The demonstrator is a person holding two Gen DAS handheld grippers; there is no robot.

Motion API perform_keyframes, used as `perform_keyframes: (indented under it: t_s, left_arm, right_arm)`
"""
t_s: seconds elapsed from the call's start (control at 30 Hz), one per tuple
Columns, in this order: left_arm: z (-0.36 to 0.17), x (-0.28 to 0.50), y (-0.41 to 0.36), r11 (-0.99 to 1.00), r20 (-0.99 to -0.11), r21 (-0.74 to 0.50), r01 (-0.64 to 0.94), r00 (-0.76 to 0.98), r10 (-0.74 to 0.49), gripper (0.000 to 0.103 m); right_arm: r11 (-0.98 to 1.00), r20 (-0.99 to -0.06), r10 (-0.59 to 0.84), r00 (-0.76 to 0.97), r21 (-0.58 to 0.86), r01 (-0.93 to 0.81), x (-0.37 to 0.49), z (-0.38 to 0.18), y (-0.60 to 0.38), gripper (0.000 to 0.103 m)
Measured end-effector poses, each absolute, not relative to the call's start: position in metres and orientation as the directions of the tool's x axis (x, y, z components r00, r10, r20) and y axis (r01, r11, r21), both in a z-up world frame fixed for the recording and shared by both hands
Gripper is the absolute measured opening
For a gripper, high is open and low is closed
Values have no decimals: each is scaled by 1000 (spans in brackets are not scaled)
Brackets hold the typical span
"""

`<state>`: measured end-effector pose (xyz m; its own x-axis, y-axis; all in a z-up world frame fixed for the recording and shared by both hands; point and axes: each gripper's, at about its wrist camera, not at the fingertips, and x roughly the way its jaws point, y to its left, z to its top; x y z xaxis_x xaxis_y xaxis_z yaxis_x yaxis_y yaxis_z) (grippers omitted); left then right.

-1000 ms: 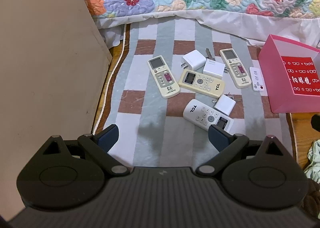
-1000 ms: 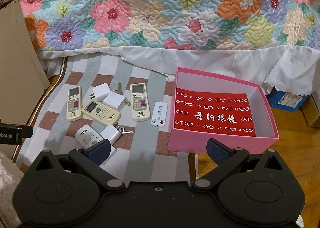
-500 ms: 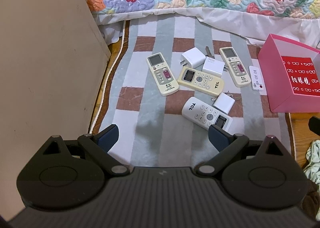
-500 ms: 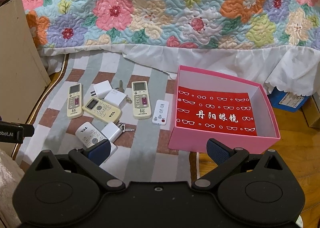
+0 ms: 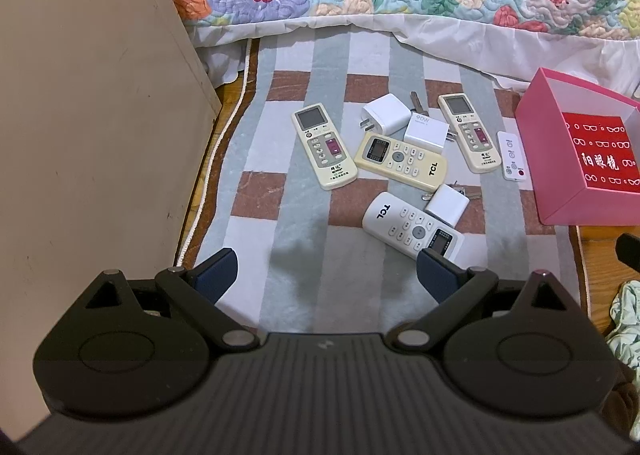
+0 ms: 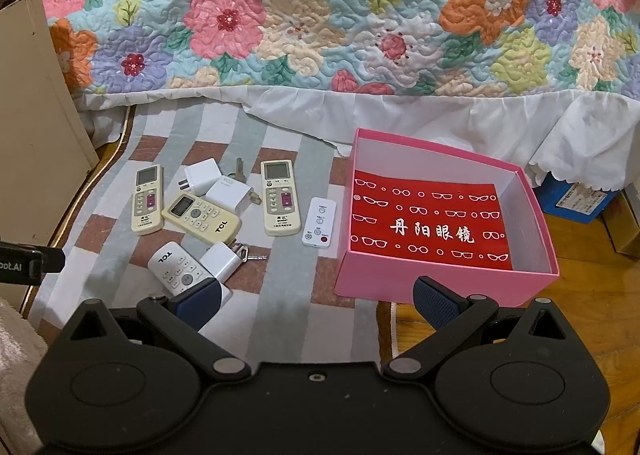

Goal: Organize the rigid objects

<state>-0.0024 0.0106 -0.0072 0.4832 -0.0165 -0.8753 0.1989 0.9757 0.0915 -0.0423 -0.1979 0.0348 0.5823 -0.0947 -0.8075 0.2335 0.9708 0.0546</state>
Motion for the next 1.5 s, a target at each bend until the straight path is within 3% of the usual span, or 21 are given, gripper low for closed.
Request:
perform_keyframes:
  t_s: [1.5]
  left_arm:
    - [-8, -1, 15, 976, -877, 87, 201, 480, -21, 97]
  right_arm:
    - [968, -819, -99, 565, 51, 244, -39, 31, -203, 103]
